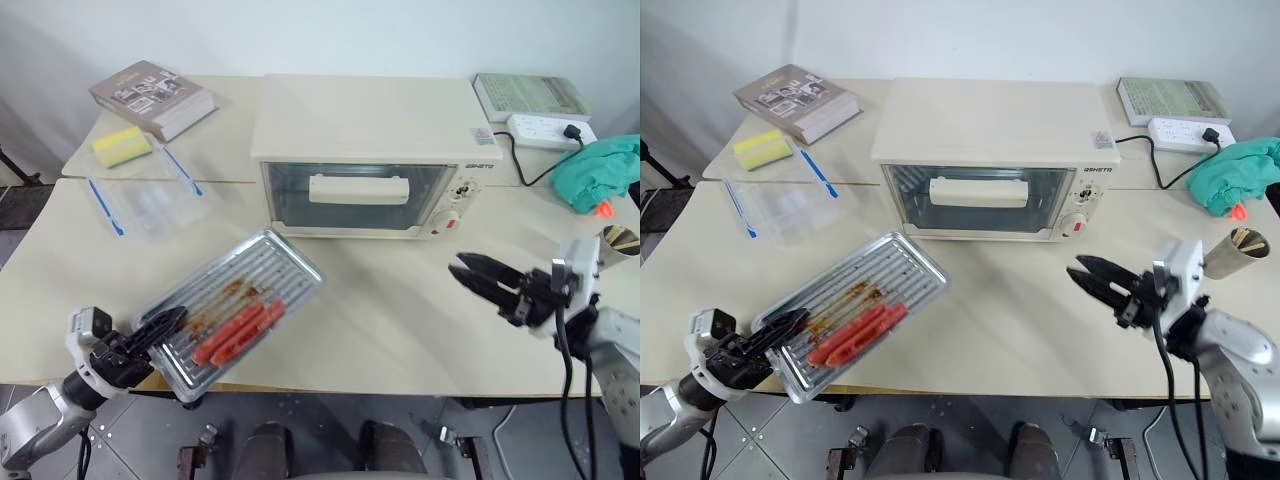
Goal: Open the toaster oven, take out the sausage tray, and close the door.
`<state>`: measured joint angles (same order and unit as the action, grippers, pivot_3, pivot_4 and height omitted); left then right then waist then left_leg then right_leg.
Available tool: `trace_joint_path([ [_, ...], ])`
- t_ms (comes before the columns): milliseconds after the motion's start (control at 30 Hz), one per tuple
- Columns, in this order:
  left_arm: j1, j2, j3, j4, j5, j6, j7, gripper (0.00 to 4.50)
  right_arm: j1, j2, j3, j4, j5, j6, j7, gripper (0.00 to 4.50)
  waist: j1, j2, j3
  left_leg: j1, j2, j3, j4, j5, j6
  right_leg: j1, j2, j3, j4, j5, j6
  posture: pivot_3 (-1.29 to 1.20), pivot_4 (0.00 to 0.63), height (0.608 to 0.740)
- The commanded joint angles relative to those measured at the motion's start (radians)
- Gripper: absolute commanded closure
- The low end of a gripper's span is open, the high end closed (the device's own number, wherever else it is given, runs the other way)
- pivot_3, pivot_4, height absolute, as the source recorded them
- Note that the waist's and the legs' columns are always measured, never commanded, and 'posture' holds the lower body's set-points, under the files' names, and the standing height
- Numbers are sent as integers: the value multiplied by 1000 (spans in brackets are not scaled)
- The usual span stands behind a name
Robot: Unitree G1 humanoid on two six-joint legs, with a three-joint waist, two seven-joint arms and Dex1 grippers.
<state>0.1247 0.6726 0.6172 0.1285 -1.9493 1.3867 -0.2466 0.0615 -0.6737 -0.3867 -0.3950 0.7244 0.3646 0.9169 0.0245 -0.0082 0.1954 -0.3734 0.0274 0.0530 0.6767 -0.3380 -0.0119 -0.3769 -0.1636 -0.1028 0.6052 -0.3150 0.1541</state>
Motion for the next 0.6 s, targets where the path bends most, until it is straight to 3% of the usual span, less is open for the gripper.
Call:
trace_joint_path([
  [33,2,71,-23,-22,-23,30,-87,4500,61,-10,-63,-74,1,-42,17,2053,-2,0,0,0,0,1,0,0,0,0,0,0,-1,0,0,0,150,740],
  [200,52,197,-12,-5,-23,61,-191,4500,156,6,-87,-117,-10,-69,6,197,-11,0,0,3,1,3,-4,0,0,0,0,2,-1,0,-1,0,150,740],
  [233,65,223,-5,-9,-23,68,-220,4500,171,9,-91,-121,-9,-73,6,11,-12,0,0,4,1,4,-5,0,-1,0,0,2,-2,0,-1,0,150,740],
  [400,73,317,-31,-9,-23,75,-294,4500,215,12,-102,-144,33,-58,-3,11,-12,0,0,4,1,6,-9,0,-1,-2,0,2,-5,0,-1,0,150,740],
  [600,-188,306,-321,32,-15,60,-216,4500,293,-5,-115,-198,43,-58,31,11,5,1,0,3,1,5,-10,0,-1,-1,0,1,-5,0,-1,0,150,740],
])
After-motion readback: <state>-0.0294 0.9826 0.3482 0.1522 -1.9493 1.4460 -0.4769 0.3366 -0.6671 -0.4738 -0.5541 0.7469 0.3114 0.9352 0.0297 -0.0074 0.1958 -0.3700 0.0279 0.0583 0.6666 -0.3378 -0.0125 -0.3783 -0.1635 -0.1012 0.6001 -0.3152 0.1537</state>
